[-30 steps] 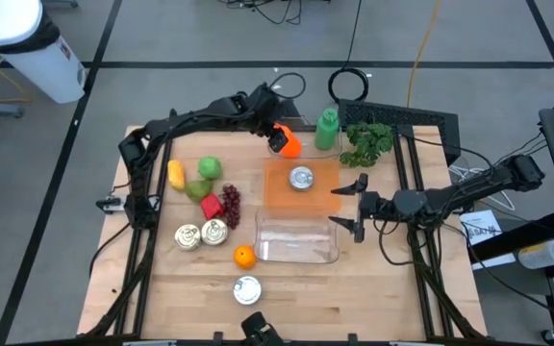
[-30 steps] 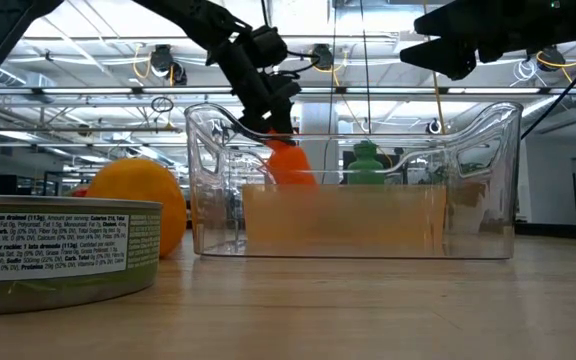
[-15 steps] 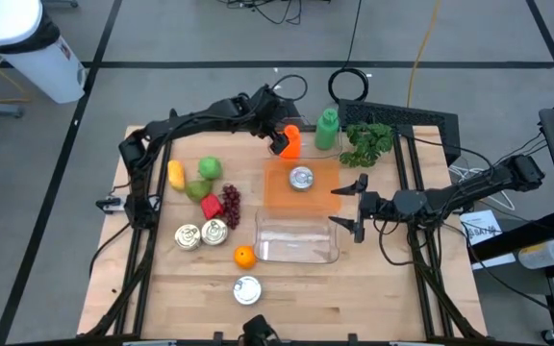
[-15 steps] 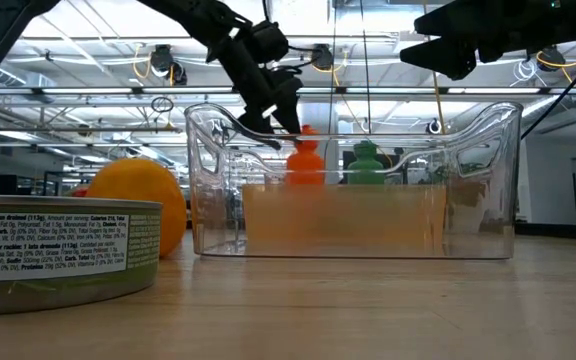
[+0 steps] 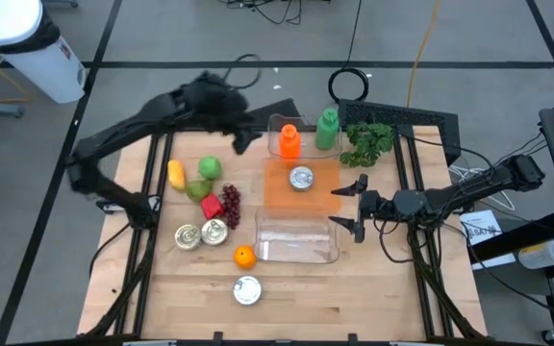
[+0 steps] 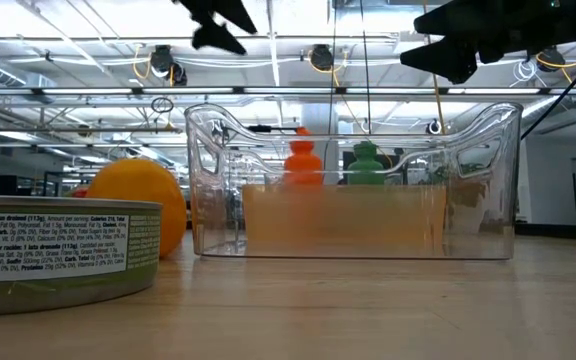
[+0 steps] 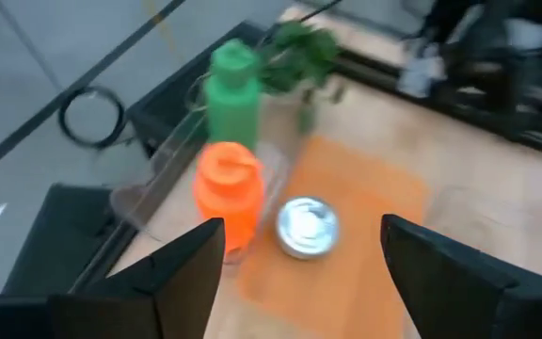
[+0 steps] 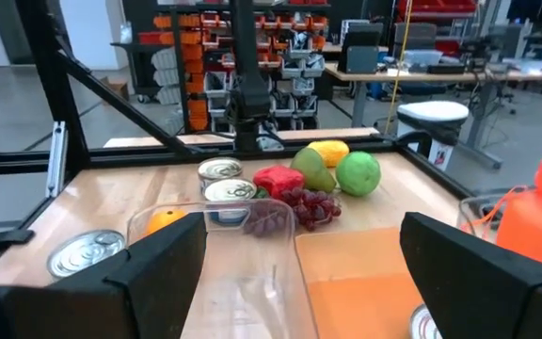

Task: Pick & Place Food Item
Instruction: Put the right blue pink tuna can into the orange bin

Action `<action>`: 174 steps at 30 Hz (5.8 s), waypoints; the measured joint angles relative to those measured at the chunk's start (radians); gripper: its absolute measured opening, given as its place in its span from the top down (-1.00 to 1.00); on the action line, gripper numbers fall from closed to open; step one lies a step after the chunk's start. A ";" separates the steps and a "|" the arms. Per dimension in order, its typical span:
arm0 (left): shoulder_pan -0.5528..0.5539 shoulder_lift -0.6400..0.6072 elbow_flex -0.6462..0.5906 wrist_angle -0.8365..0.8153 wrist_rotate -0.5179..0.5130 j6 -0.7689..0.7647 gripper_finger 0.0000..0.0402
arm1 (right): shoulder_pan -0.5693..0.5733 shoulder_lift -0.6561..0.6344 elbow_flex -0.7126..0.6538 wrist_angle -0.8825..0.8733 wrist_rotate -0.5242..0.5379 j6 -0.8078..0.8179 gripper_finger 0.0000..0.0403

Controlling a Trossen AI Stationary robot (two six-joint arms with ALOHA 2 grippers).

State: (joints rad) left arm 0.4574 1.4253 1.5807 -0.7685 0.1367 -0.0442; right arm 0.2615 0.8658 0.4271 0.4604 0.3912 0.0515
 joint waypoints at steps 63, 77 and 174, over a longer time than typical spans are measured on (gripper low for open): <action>-0.691 -0.319 -1.160 -0.092 -0.347 -1.274 0.19 | 0.002 0.001 0.000 -0.099 -0.001 0.116 -0.67; -0.691 -0.386 -1.108 -0.063 -0.422 -1.162 0.39 | 0.002 0.001 -0.002 -0.099 0.000 0.119 -0.67; -0.446 0.422 -0.285 0.487 -0.818 0.620 0.04 | 0.000 0.000 -0.003 -0.111 0.005 0.116 -0.67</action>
State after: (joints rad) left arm 0.0110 1.8468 1.2956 -0.2815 -0.6814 0.5756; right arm 0.2615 0.8661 0.4244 0.3496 0.3965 0.1680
